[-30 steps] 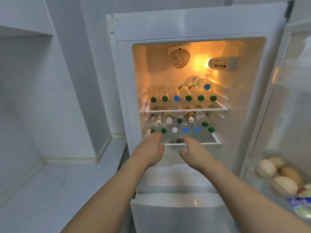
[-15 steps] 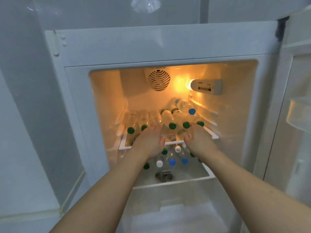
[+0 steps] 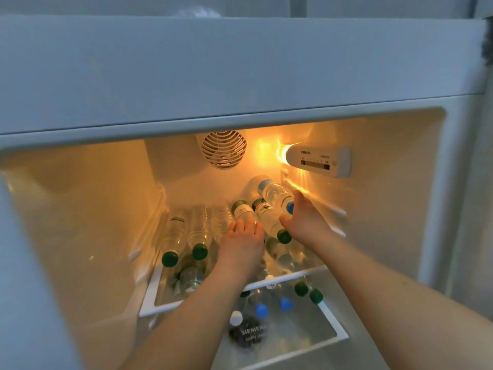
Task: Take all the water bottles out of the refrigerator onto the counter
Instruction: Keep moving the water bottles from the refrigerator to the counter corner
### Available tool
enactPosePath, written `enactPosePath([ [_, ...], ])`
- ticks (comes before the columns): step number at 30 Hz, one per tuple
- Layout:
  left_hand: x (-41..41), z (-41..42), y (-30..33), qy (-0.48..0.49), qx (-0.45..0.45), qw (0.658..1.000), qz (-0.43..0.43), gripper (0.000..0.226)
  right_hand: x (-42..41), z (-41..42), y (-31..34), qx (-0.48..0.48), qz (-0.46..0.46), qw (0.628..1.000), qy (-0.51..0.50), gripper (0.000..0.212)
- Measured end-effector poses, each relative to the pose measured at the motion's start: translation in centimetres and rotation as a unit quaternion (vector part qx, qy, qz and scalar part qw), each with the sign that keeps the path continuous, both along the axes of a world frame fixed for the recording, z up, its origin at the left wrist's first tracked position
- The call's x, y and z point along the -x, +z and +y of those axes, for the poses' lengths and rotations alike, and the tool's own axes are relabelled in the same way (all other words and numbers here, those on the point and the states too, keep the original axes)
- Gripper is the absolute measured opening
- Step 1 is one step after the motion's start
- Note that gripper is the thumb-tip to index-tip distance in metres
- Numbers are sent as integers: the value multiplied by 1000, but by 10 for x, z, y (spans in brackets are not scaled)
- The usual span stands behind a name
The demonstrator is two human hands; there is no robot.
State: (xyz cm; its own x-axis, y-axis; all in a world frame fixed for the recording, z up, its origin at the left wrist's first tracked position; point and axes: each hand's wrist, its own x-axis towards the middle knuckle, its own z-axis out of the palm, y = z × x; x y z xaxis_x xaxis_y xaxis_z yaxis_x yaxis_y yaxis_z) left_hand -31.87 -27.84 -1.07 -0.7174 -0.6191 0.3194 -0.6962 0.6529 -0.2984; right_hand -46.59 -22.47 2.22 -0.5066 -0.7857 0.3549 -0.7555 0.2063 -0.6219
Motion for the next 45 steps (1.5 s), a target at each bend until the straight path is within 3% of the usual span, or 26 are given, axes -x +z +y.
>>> enactPosePath([
  [4, 6, -20, -2, -25, 23, 999, -7, 50, 11, -24, -4, 5, 0, 1000, 19, 70],
  [10, 8, -36, -6, -22, 15, 1000, 12, 64, 25, -39, -20, 73, -24, 997, 19, 67],
  [17, 10, -51, -8, -13, 23, 998, 54, 65, 37, -45, -26, 70, -38, 997, 18, 76],
  [24, 11, -53, -13, -14, 40, 998, 50, 67, 35, -45, -31, 80, -16, 997, 5, 72],
  [30, 9, -41, -4, -11, 21, 999, 25, 68, 30, -27, -29, 157, -120, 977, 75, 69],
  [38, -1, -10, 2, -39, -14, 999, 3, 70, 21, 7, -16, 179, -93, 974, 107, 51],
  [45, -15, 23, 11, -58, 9, 998, -17, 74, 3, 39, 2, 204, -100, 970, 86, 38],
])
